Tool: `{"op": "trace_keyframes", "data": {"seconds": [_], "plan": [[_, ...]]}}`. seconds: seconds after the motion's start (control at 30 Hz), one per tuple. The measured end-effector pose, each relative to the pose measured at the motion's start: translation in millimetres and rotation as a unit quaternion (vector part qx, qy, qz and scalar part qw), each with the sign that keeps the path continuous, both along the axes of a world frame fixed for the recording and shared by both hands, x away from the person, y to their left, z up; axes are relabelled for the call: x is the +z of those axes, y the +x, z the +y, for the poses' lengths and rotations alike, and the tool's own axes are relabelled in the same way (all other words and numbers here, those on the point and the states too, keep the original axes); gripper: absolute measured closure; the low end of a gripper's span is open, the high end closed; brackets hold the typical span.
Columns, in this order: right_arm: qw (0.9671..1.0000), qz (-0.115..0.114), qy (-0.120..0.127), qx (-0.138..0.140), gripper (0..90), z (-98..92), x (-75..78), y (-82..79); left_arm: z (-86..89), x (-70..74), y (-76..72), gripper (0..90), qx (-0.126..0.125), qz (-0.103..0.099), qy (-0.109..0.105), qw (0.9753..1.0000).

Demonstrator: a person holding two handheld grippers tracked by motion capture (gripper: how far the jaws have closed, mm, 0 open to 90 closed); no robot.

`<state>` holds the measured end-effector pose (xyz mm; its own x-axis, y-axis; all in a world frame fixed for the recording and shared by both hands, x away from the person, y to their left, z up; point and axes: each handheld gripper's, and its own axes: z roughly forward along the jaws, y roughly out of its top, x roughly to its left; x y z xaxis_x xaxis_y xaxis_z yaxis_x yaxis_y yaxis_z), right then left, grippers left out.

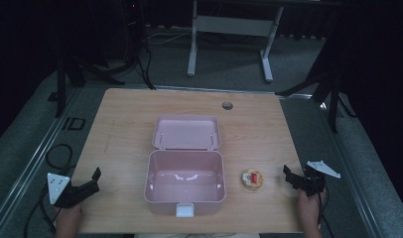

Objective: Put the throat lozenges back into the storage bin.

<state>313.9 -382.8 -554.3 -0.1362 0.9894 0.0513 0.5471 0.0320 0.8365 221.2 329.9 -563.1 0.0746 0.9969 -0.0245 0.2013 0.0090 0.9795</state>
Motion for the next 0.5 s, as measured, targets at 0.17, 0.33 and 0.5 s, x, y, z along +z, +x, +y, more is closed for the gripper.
{"op": "trace_keyframes", "data": {"seconds": [0.17, 0.33, 0.5], "plan": [[0.9998, 0.017, 0.006, 0.006, 11.2, -1.4, 1.5, 2.3, -0.1, 0.0, -0.1, 0.5, -0.001, 0.0, -0.002, 1.0], [0.9994, 0.028, 0.008, 0.018, 11.2, -3.8, 11.6, 3.5, 0.0, -0.1, -0.3, 0.5, 0.0, -0.002, -0.002, 1.0], [0.9959, 0.067, -0.017, 0.059, 11.2, -5.6, 26.5, 4.8, -0.1, -0.1, -0.4, 0.5, -0.001, -0.002, -0.003, 1.0]]}}
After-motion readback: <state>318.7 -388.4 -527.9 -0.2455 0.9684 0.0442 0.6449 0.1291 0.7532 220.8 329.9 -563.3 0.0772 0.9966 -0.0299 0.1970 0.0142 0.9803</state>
